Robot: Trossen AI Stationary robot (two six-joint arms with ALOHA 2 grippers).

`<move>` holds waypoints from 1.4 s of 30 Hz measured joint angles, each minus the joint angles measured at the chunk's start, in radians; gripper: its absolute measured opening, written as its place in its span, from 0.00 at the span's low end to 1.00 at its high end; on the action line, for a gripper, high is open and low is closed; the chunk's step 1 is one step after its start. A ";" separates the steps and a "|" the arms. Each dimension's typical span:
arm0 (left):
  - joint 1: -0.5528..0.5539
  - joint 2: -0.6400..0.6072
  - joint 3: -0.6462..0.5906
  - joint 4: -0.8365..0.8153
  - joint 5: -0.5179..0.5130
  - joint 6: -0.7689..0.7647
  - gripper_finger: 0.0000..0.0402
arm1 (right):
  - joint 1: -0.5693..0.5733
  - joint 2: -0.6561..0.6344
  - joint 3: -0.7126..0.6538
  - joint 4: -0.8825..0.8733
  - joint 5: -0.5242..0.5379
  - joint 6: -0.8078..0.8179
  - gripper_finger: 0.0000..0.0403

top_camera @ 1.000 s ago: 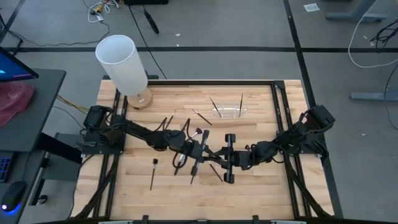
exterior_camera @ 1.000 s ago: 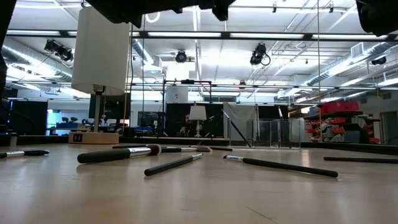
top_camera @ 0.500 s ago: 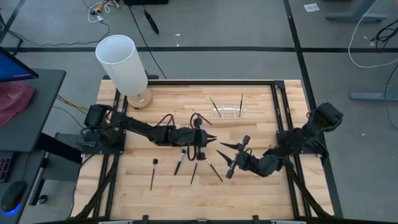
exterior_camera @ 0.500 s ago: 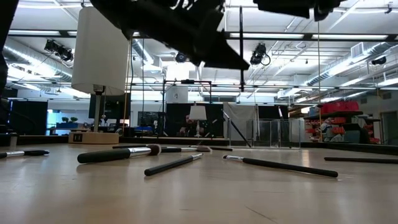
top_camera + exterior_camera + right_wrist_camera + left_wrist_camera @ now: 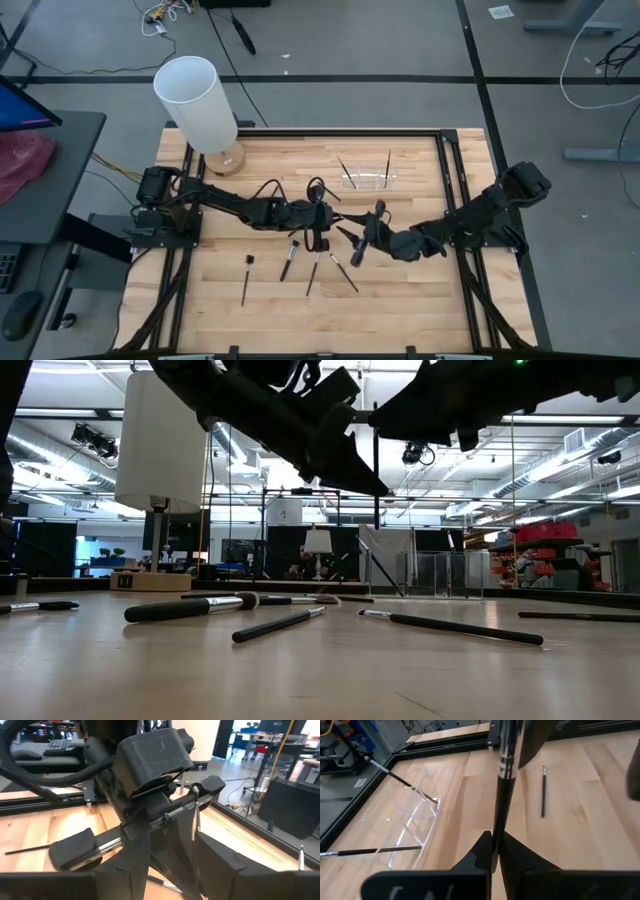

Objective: Put items in baskets/containers
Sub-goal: Put the black eyeshadow brush into the transparent organizer

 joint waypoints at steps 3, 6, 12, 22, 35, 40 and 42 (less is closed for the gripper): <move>-0.001 0.000 0.000 -0.001 0.000 0.000 0.04 | -0.006 0.000 0.000 0.000 -0.001 -0.003 0.34; -0.002 0.000 0.000 -0.001 0.004 0.001 0.05 | -0.006 0.000 0.000 0.000 -0.001 -0.003 0.26; -0.001 0.000 0.000 -0.001 0.005 0.003 0.05 | -0.028 0.000 0.000 -0.011 -0.001 -0.004 0.11; -0.002 0.000 0.000 0.004 0.042 0.012 0.05 | -0.039 -0.010 0.000 -0.047 -0.004 -0.051 0.26; -0.002 -0.001 0.000 0.009 0.039 0.022 0.05 | -0.040 -0.031 0.000 -0.037 -0.041 -0.111 0.06; -0.002 -0.001 0.000 0.010 0.039 0.022 0.06 | -0.040 -0.031 0.000 -0.043 -0.034 -0.108 0.04; -0.002 -0.001 0.000 0.011 0.040 0.022 0.09 | -0.035 -0.031 0.000 -0.043 0.013 -0.105 0.03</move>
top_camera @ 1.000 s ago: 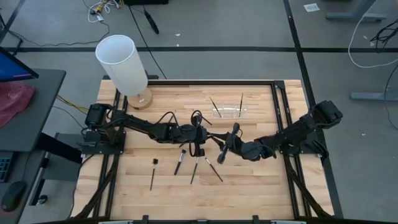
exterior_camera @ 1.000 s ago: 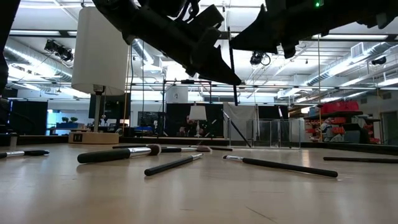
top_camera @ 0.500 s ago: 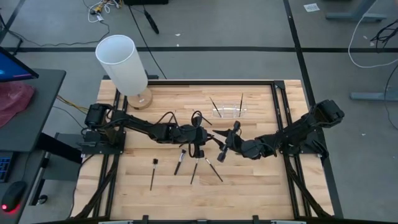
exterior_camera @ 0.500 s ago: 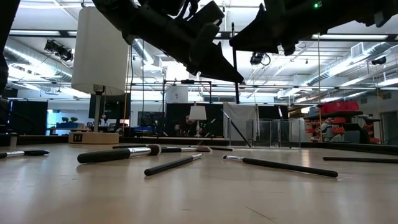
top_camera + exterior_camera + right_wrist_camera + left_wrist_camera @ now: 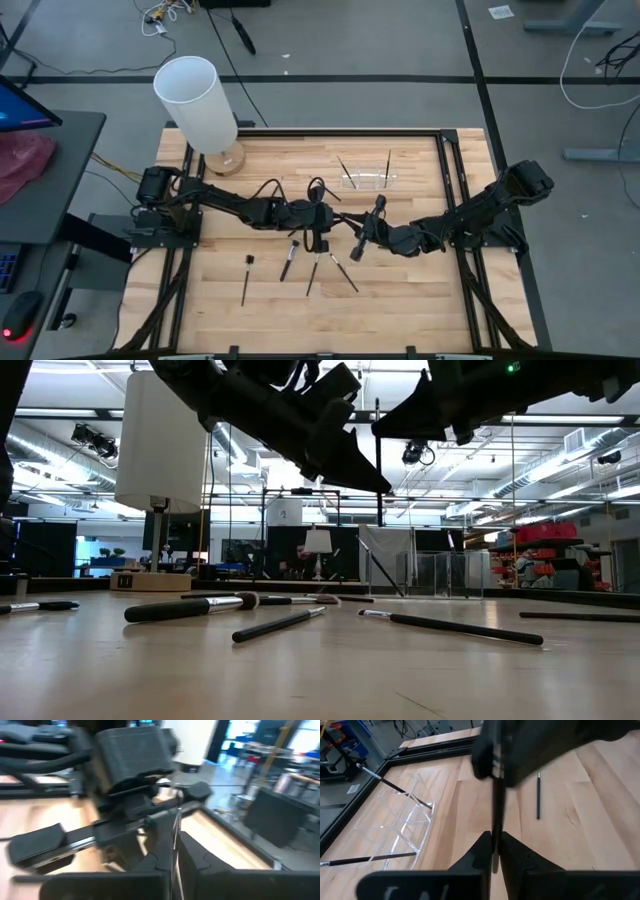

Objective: Put items in baskets/containers
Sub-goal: Put the black eyeshadow brush into the transparent organizer

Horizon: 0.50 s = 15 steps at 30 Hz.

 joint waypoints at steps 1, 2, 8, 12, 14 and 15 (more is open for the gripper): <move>0.000 0.000 0.000 0.000 0.001 0.001 0.11 | 0.005 -0.002 0.000 -0.001 0.038 0.001 0.02; 0.001 0.000 0.000 -0.001 0.000 0.001 0.15 | 0.009 -0.008 0.000 -0.010 0.073 0.000 0.01; -0.005 0.000 0.000 -0.041 0.027 -0.012 0.39 | -0.041 -0.153 -0.123 -0.016 0.206 0.042 0.01; 0.000 0.000 -0.001 -0.044 0.017 -0.015 0.51 | -0.135 -0.298 -0.282 0.168 0.237 0.084 0.01; 0.001 0.000 0.000 -0.037 0.013 -0.016 0.54 | -0.197 -0.333 -0.344 0.285 0.216 0.084 0.01; 0.000 0.000 0.000 -0.037 0.015 -0.016 0.54 | -0.229 -0.343 -0.369 0.322 0.187 0.084 0.01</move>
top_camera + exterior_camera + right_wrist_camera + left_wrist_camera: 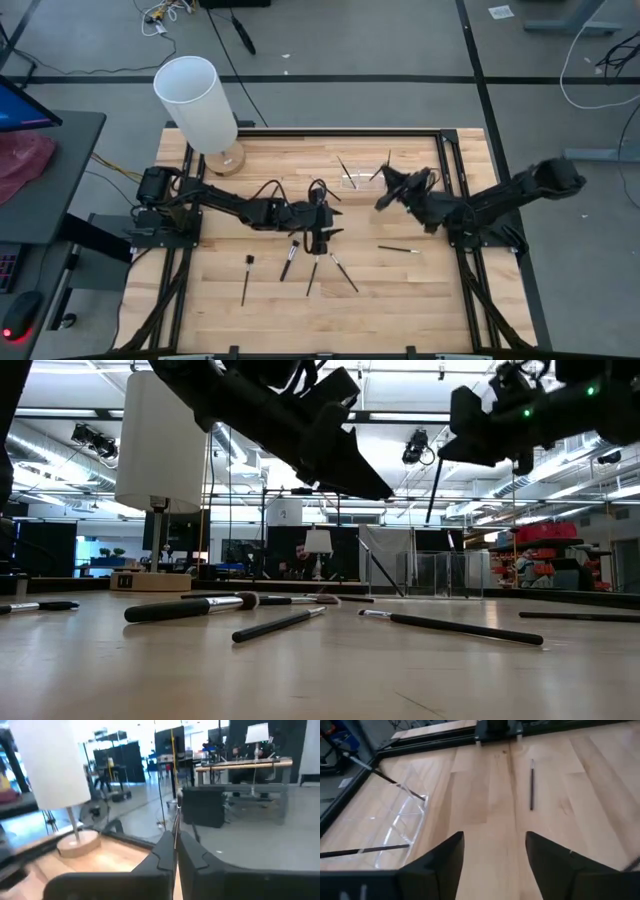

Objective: Put items in baskets/containers
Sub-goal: Put the black eyeshadow brush into the transparent organizer

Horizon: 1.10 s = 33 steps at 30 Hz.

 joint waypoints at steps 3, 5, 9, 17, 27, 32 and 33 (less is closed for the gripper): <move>-0.002 0.000 0.000 0.010 0.002 -0.002 0.55 | -0.094 0.003 -0.029 0.021 -0.104 0.067 0.00; -0.002 0.000 0.000 0.014 0.001 -0.002 0.54 | -0.154 0.029 -0.031 -0.012 -0.176 0.136 0.00; -0.001 0.000 0.000 0.019 0.000 -0.002 0.52 | -0.225 0.102 -0.030 -0.023 -0.237 0.232 0.00; -0.001 0.000 0.000 0.024 0.000 -0.002 0.49 | -0.287 0.224 -0.020 -0.002 -0.340 0.338 0.00; -0.001 0.000 0.000 0.025 -0.001 -0.002 0.49 | -0.337 0.322 0.067 -0.107 -0.429 0.357 0.01; -0.001 0.000 0.000 0.025 -0.001 -0.002 0.49 | -0.346 0.322 0.069 -0.156 -0.427 0.389 0.02; -0.001 0.000 0.000 0.025 -0.001 -0.002 0.49 | -0.345 0.322 0.069 -0.159 -0.427 0.392 0.02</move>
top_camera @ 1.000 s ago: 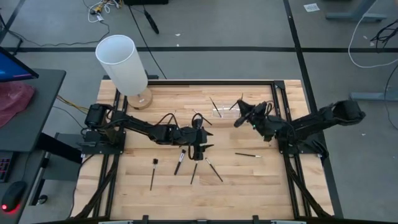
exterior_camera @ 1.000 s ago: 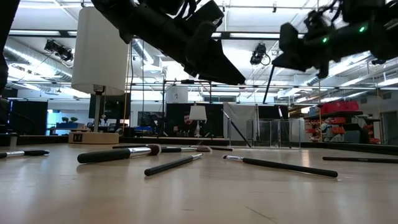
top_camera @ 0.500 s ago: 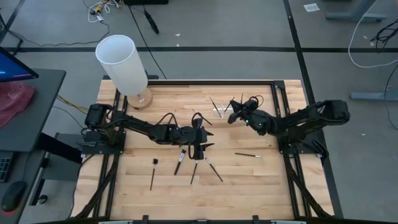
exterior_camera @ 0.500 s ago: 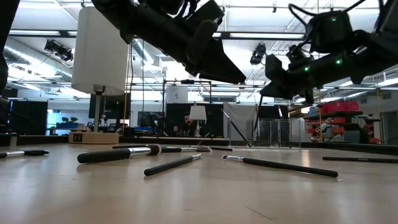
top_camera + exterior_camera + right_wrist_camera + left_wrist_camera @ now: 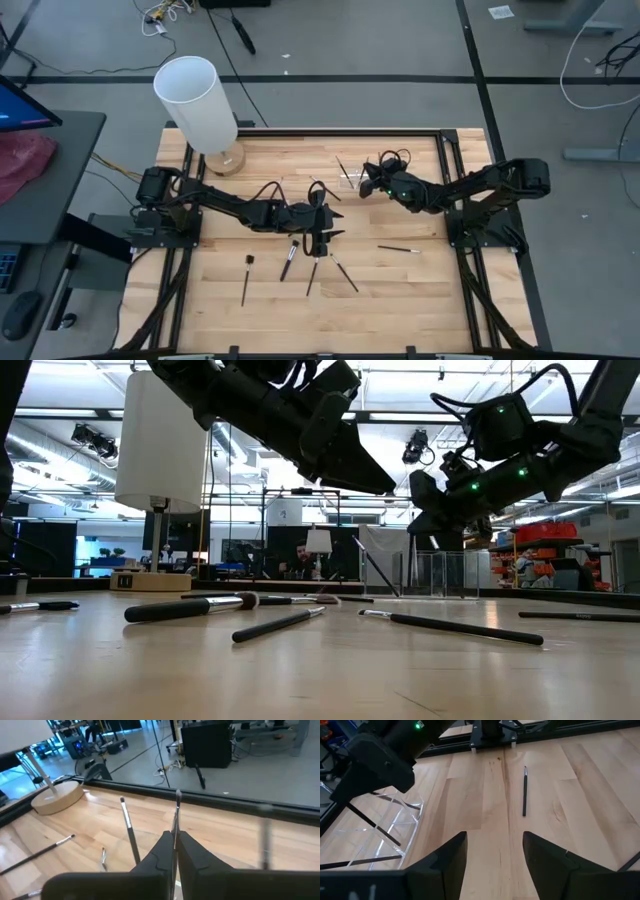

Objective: Put items in baskets/containers
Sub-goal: Put the black eyeshadow brush into the transparent organizer, then put the black liner brush into the transparent organizer

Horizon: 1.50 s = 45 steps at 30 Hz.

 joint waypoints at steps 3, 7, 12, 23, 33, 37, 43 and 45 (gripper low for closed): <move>0.000 0.000 0.000 0.000 0.000 0.000 0.49 | 0.000 0.000 0.000 -0.014 -0.012 0.000 0.05; 0.000 0.000 0.000 0.000 0.000 0.000 0.49 | 0.000 0.000 0.000 -0.014 -0.017 0.001 0.11; 0.000 0.000 0.000 0.000 0.000 0.000 0.49 | -0.005 0.000 0.000 -0.007 -0.017 0.000 0.22; 0.000 0.000 0.000 0.000 0.000 -0.001 0.49 | -0.016 -0.142 0.001 -0.104 -0.017 -0.053 0.48; 0.000 0.000 0.000 0.001 0.000 -0.002 0.49 | -0.016 -0.269 0.001 -0.257 -0.025 -0.052 0.50; 0.000 0.000 0.000 0.003 0.000 -0.002 0.49 | -0.016 -0.328 0.001 -0.279 -0.064 -0.062 0.50; 0.000 0.000 0.000 0.003 0.000 -0.002 0.49 | 0.050 -0.453 0.001 -0.300 -0.253 -0.099 0.51; 0.000 0.000 0.000 0.003 0.000 -0.002 0.49 | 0.107 -0.476 0.001 -0.330 -0.276 -0.103 0.50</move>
